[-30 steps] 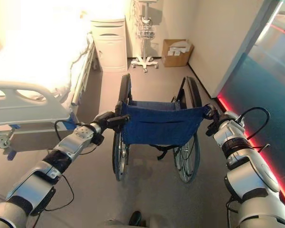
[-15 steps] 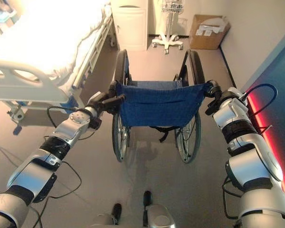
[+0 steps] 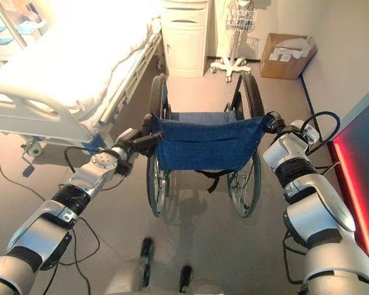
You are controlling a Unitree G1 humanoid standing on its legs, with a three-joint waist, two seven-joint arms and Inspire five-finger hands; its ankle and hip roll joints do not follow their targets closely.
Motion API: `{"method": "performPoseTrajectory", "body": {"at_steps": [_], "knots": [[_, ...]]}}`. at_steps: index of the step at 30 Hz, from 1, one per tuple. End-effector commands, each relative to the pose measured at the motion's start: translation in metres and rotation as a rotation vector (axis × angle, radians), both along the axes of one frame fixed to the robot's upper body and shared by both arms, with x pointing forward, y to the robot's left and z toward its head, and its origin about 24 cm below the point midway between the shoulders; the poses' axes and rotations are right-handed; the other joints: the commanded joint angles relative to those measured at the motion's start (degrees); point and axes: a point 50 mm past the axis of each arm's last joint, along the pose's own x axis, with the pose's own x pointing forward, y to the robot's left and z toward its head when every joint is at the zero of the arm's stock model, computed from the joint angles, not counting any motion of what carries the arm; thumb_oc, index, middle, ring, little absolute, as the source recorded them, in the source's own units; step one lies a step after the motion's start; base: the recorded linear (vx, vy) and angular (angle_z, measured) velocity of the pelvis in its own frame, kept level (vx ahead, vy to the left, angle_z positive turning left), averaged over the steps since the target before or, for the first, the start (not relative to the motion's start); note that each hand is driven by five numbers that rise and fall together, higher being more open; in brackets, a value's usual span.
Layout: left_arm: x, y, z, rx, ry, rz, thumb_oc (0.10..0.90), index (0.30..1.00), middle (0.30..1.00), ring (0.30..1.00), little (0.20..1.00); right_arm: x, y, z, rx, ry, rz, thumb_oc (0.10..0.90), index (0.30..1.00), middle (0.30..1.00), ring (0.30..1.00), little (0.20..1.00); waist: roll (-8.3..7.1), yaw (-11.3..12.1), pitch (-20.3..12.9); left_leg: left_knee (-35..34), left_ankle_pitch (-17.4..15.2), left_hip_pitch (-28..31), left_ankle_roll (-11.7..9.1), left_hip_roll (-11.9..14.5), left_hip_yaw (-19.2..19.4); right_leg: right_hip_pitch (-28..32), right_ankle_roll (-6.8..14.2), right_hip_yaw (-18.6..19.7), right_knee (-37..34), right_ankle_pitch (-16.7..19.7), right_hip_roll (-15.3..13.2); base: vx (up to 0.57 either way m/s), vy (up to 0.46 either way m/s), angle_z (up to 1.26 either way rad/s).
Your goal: Push the wheelchair next to the bed
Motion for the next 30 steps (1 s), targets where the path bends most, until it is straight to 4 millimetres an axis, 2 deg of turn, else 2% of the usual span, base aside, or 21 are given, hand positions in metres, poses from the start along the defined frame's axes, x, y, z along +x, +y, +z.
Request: {"method": "performPoseTrajectory", "body": {"at_steps": [1, 2, 3, 4, 6, 10, 14, 17, 19, 20, 21, 22, 23, 24, 25, 26, 27, 28, 29, 30], "knots": [[0.007, -0.005, 0.020, 0.109, -0.087, -0.061, 0.400, 0.300, 0.300, 0.300, 0.300, 0.032, 0.115, 0.027, 0.077, -0.154, 0.491, 0.400, 0.300, 0.300, 0.300, 0.300, -1.56, 3.2, 3.8, -4.9, 8.9, 1.5, 4.7, -3.8, 3.7, 2.4, 4.9, 12.2, 7.8, -2.0, -0.8, 0.42, 0.277, -1.02], [0.007, -0.004, 0.022, 0.118, -0.090, -0.067, 0.400, 0.300, 0.300, 0.300, 0.300, 0.033, 0.116, 0.029, 0.074, -0.166, 0.516, 0.400, 0.300, 0.300, 0.300, 0.300, -1.54, 3.1, 3.3, -4.7, 7.2, 2.1, 5.4, -3.7, 5.2, 2.6, 5.3, 11.8, 8.5, -2.7, -1.5, 0.57, 0.362, -0.78], [0.008, -0.004, 0.021, 0.109, -0.077, -0.060, 0.400, 0.300, 0.300, 0.300, 0.300, 0.033, 0.118, 0.028, 0.077, -0.168, 0.522, 0.400, 0.300, 0.300, 0.300, 0.300, -1.68, 3.1, 2.5, -3.4, 5.8, 2.5, 6.1, -3.9, 5.0, 2.7, 5.8, 11.6, 9.1, -2.9, -2.0, 0.55, 0.285, -0.42], [0.007, 0.000, 0.017, 0.107, -0.053, -0.050, 0.400, 0.300, 0.300, 0.300, 0.300, 0.032, 0.121, 0.022, 0.082, -0.141, 0.557, 0.400, 0.300, 0.300, 0.300, 0.300, -2.46, 3.9, 1.4, 1.4, 4.0, 1.8, 6.9, -5.5, 2.7, 3.2, 6.4, 11.7, 9.8, -2.4, -3.2, 0.53, 0.249, -0.18], [0.006, 0.000, 0.011, 0.122, -0.027, -0.054, 0.400, 0.300, 0.300, 0.300, 0.300, 0.030, 0.122, 0.015, 0.071, -0.137, 0.588, 0.400, 0.300, 0.300, 0.300, 0.300, -3.45, 4.7, -0.1, 3.3, 2.7, 2.3, 7.8, -5.7, 3.2, 3.9, 7.6, 10.0, 10.5, -1.2, -5.1, 0.55, 0.230, -0.10], [0.006, -0.010, 0.005, 0.143, -0.037, -0.050, 0.400, 0.300, 0.300, 0.300, 0.300, 0.032, 0.132, 0.013, 0.034, -0.162, 0.641, 0.400, 0.300, 0.300, 0.300, 0.300, -4.95, 5.4, -2.0, 1.5, 1.6, 5.0, 9.6, -7.5, 1.3, 2.3, 10.3, 9.1, 11.6, 3.4, -8.7, 0.38, 0.203, 0.00], [0.013, -0.021, 0.011, 0.157, -0.074, -0.048, 0.400, 0.300, 0.300, 0.300, 0.300, 0.036, 0.136, 0.018, 0.010, -0.170, 0.638, 0.400, 0.300, 0.300, 0.300, 0.300, -4.77, 5.0, -2.6, 0.8, 1.2, 5.4, 10.4, -8.4, 0.1, 0.6, 10.6, 10.1, 13.4, 4.7, -9.1, 0.27, 0.211, 0.40], [0.015, -0.026, 0.013, 0.160, -0.085, -0.026, 0.400, 0.300, 0.300, 0.300, 0.300, 0.038, 0.143, 0.019, 0.014, -0.162, 0.640, 0.400, 0.300, 0.300, 0.300, 0.300, -4.97, 6.0, -3.5, 1.3, 0.8, 4.7, 11.0, -8.7, 0.5, 0.5, 11.1, 8.9, 20.4, 8.7, -10.2, 0.26, 0.180, -0.09], [0.013, -0.029, 0.009, 0.160, -0.084, -0.012, 0.400, 0.300, 0.300, 0.300, 0.300, 0.036, 0.139, 0.008, 0.030, -0.151, 0.637, 0.400, 0.300, 0.300, 0.300, 0.300, -5.06, 5.7, -4.2, 0.7, 0.4, 5.6, 11.9, -8.9, 0.8, -0.9, 11.9, 9.4, 26.2, 11.4, -8.7, 0.29, 0.123, -0.30], [0.012, -0.030, 0.006, 0.159, -0.081, -0.007, 0.400, 0.300, 0.300, 0.300, 0.300, 0.034, 0.136, 0.002, 0.039, -0.142, 0.636, 0.400, 0.300, 0.300, 0.300, 0.300, -5.13, 5.1, -4.5, 0.3, 0.2, 6.6, 12.3, -9.0, 0.5, -2.5, 12.1, 10.4, 28.1, 12.6, -7.6, 0.38, 0.097, -0.11], [0.010, -0.031, 0.002, 0.152, -0.077, 0.002, 0.400, 0.300, 0.300, 0.300, 0.300, 0.032, 0.132, -0.004, 0.043, -0.132, 0.641, 0.400, 0.300, 0.300, 0.300, 0.300, -5.10, 3.7, -4.7, 0.1, -0.2, 8.1, 12.5, -9.2, -0.2, -5.5, 12.0, 12.4, 29.2, 13.3, -4.9, 0.50, 0.107, 0.09], [0.007, -0.031, -0.006, 0.139, -0.059, 0.005, 0.400, 0.300, 0.300, 0.300, 0.300, 0.030, 0.128, -0.009, 0.041, -0.125, 0.652, 0.400, 0.300, 0.300, 0.300, 0.300, -5.24, 1.7, -4.3, 0.9, -1.0, 9.6, 12.6, -9.9, -1.0, -8.8, 11.6, 13.3, 29.5, 12.5, -2.7, 0.47, 0.097, 0.23], [0.006, -0.031, -0.010, 0.131, -0.050, 0.005, 0.400, 0.300, 0.300, 0.300, 0.300, 0.029, 0.127, -0.008, 0.039, -0.124, 0.657, 0.400, 0.300, 0.300, 0.300, 0.300, -4.88, 1.1, -4.2, 1.1, -1.3, 10.3, 12.5, -9.7, -1.0, -11.5, 11.4, 13.0, 28.6, 12.8, -1.9, 0.54, 0.068, 0.24], [0.002, -0.032, -0.016, 0.118, -0.036, 0.010, 0.400, 0.300, 0.300, 0.300, 0.300, 0.029, 0.127, 0.000, 0.028, -0.126, 0.677, 0.400, 0.300, 0.300, 0.300, 0.300, -4.41, -1.6, -2.4, 1.7, -3.4, 14.4, 12.6, -9.7, -1.7, -19.8, 11.2, 10.0, 27.9, 12.4, -2.3, 0.36, 0.040, 0.16], [0.002, -0.032, -0.017, 0.117, -0.040, 0.010, 0.400, 0.300, 0.300, 0.300, 0.300, 0.029, 0.127, 0.003, 0.025, -0.131, 0.678, 0.400, 0.300, 0.300, 0.300, 0.300, -4.06, -2.4, -1.8, 1.8, -4.0, 15.4, 12.7, -9.4, -2.2, -23.9, 11.3, 9.2, 28.3, 14.0, -2.4, 0.49, -0.001, 0.01], [0.000, -0.036, -0.018, 0.111, -0.049, 0.001, 0.400, 0.300, 0.300, 0.300, 0.300, 0.029, 0.124, 0.011, 0.014, -0.137, 0.684, 0.400, 0.300, 0.300, 0.300, 0.300, -3.70, -5.2, 0.9, 2.9, -7.8, 19.5, 13.7, -9.4, -4.0, -35.6, 11.8, 6.6, 29.8, 19.0, -4.2, 0.33, -0.034, -0.01], [0.000, -0.038, -0.015, 0.109, -0.057, -0.013, 0.400, 0.300, 0.300, 0.300, 0.300, 0.028, 0.119, 0.015, 0.009, -0.143, 0.671, 0.400, 0.300, 0.300, 0.300, 0.300, -3.07, -6.5, 2.1, 3.4, -9.7, 21.2, 14.0, -8.8, -5.5, -39.9, 12.1, 5.6, 30.6, 19.8, -5.1, 0.51, -0.161, 0.51], [0.001, -0.040, -0.011, 0.112, -0.066, -0.039, 0.400, 0.300, 0.300, 0.300, 0.300, 0.027, 0.115, 0.020, 0.012, -0.150, 0.653, 0.400, 0.300, 0.300, 0.300, 0.300, -3.63, -7.6, 3.0, 3.9, -11.6, 23.1, 14.0, -9.2, -7.1, -42.1, 12.4, 5.7, 25.1, 21.1, -6.7, 0.36, -0.164, 0.87], [0.002, -0.040, -0.011, 0.112, -0.068, -0.041, 0.400, 0.300, 0.300, 0.300, 0.300, 0.027, 0.114, 0.020, 0.012, -0.152, 0.654, 0.400, 0.300, 0.300, 0.300, 0.300, -3.34, -7.8, 3.4, 4.2, -12.2, 23.6, 14.0, -8.9, -7.4, -41.9, 12.4, 5.4, 24.3, 21.1, -6.6, 0.57, -0.378, 1.51], [0.004, -0.043, -0.005, 0.119, -0.077, -0.080, 0.400, 0.300, 0.300, 0.300, 0.300, 0.028, 0.106, 0.025, 0.013, -0.159, 0.631, 0.400, 0.300, 0.300, 0.300, 0.300, -3.45, -8.5, 3.9, 4.4, -13.5, 25.4, 13.0, -8.2, -9.6, -40.0, 12.1, 7.3, 14.5, 19.6, -8.3, 0.40, -0.299, 1.12]]}}
